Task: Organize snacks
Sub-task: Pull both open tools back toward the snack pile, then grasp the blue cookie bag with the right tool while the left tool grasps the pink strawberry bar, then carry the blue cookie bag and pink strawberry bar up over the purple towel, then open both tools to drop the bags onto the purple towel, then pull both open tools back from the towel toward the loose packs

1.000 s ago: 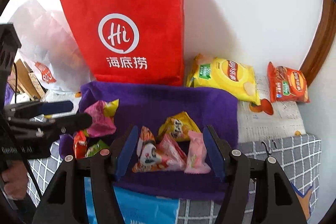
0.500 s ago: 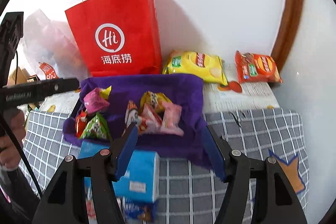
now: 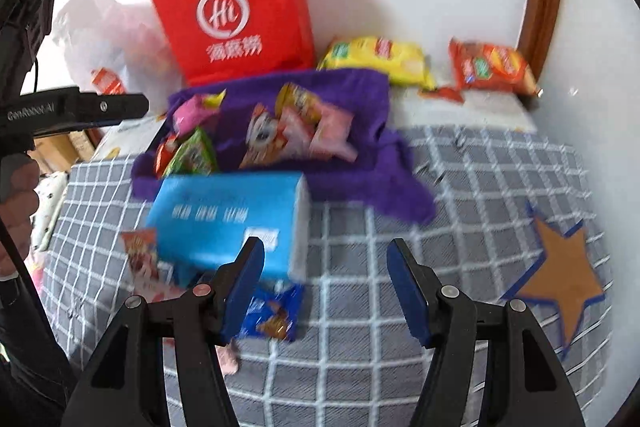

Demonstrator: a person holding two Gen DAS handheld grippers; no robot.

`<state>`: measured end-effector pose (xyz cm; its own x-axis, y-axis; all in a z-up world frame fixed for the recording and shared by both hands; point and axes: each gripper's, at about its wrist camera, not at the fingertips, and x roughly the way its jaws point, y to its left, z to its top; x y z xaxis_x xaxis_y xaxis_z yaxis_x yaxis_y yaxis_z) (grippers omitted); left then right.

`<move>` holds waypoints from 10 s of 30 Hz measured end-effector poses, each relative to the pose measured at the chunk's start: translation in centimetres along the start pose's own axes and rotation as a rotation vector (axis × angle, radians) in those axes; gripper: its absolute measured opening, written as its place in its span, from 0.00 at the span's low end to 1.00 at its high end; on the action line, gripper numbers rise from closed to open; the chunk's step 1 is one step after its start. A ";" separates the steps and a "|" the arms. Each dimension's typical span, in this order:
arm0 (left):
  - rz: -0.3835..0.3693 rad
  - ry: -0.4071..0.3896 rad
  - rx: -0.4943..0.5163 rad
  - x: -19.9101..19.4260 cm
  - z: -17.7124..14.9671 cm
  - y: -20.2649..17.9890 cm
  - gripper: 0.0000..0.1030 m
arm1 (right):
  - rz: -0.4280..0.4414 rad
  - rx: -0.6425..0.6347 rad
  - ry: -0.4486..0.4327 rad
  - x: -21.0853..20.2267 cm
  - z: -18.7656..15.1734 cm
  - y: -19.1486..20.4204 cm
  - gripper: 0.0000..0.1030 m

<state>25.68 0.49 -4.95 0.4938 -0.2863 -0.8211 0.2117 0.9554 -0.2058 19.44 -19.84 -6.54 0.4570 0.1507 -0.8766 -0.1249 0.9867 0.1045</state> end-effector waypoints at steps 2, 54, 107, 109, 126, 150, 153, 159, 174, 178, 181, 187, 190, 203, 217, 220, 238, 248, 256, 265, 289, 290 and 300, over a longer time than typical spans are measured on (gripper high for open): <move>0.009 0.004 -0.005 -0.3 -0.9 0.1 0.65 | 0.025 -0.013 0.024 0.6 -1.0 0.5 0.62; 0.087 0.068 -0.062 0.4 -14.3 2.5 0.64 | -0.034 0.025 -0.032 5.2 -8.3 -1.7 0.46; -0.014 -0.162 0.042 3.2 -16.8 1.0 0.17 | -0.040 -0.005 -0.073 5.4 -8.7 -1.5 0.48; -0.018 -0.154 0.028 2.9 -16.6 1.2 0.17 | -0.030 0.007 -0.074 5.3 -8.6 -1.7 0.46; -0.008 -0.201 -0.025 -5.0 -17.0 -1.3 0.16 | 0.030 0.016 -0.197 -3.6 -8.8 -0.7 0.42; -0.039 -0.257 -0.017 -10.2 -10.1 -2.5 0.16 | 0.022 -0.047 -0.285 -9.5 0.5 2.7 0.42; -0.031 -0.263 -0.021 -10.2 -8.9 -2.1 0.16 | 0.028 -0.056 -0.289 -9.1 2.3 3.3 0.42; -0.011 -0.263 -0.028 -9.8 -6.8 -1.3 0.16 | 0.042 -0.072 -0.294 -8.3 5.3 4.3 0.42; 0.009 -0.269 -0.079 -7.9 -2.1 1.8 0.16 | 0.075 -0.086 -0.306 -5.5 10.7 5.3 0.42; 0.015 -0.274 -0.082 -7.3 -0.5 2.1 0.16 | 0.082 -0.084 -0.305 -4.6 12.4 5.3 0.42; 0.027 -0.272 -0.079 -6.8 0.6 2.3 0.16 | 0.084 -0.082 -0.303 -4.0 13.5 5.5 0.42; 0.016 -0.262 -0.076 -4.8 3.2 2.7 0.16 | 0.085 -0.075 -0.304 -2.4 15.6 5.6 0.42; 0.008 -0.254 -0.077 -3.6 4.3 2.8 0.16 | 0.090 -0.061 -0.292 -1.0 16.5 5.3 0.42; -0.014 -0.175 -0.140 1.5 5.5 6.5 0.16 | 0.070 -0.095 -0.135 6.4 17.0 3.5 0.42; -0.053 -0.106 -0.173 5.4 5.2 6.8 0.16 | 0.036 -0.033 0.022 11.9 16.8 0.1 0.42; -0.073 -0.106 -0.174 5.5 5.2 6.6 0.16 | 0.040 -0.025 0.034 12.4 16.7 -0.2 0.42; -0.139 -0.077 -0.184 7.3 5.1 6.0 0.16 | 0.060 0.030 0.100 14.7 16.3 -0.9 0.42; -0.154 -0.042 -0.192 9.0 4.9 5.4 0.17 | 0.064 0.010 0.119 15.5 16.0 0.0 0.44; -0.152 -0.031 -0.200 9.8 5.0 5.3 0.17 | 0.063 -0.007 0.117 15.7 15.9 0.5 0.47; -0.162 -0.027 -0.209 10.0 4.9 5.6 0.18 | 0.087 -0.012 0.103 15.2 16.0 1.0 0.55; -0.146 -0.092 -0.190 7.4 5.2 5.3 0.52 | 0.153 -0.063 -0.009 10.6 16.6 2.6 0.71; -0.146 -0.095 -0.190 7.3 5.2 5.3 0.53 | 0.159 -0.063 -0.016 10.4 16.5 2.7 0.72; -0.103 -0.126 -0.178 5.2 5.2 5.4 0.53 | 0.142 -0.073 -0.113 7.0 16.8 3.3 0.74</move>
<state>33.76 3.79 -7.54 0.5808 -0.3789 -0.7205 0.1199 0.9152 -0.3847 37.03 -14.45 -4.40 0.5257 0.2980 -0.7968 -0.2563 0.9486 0.1856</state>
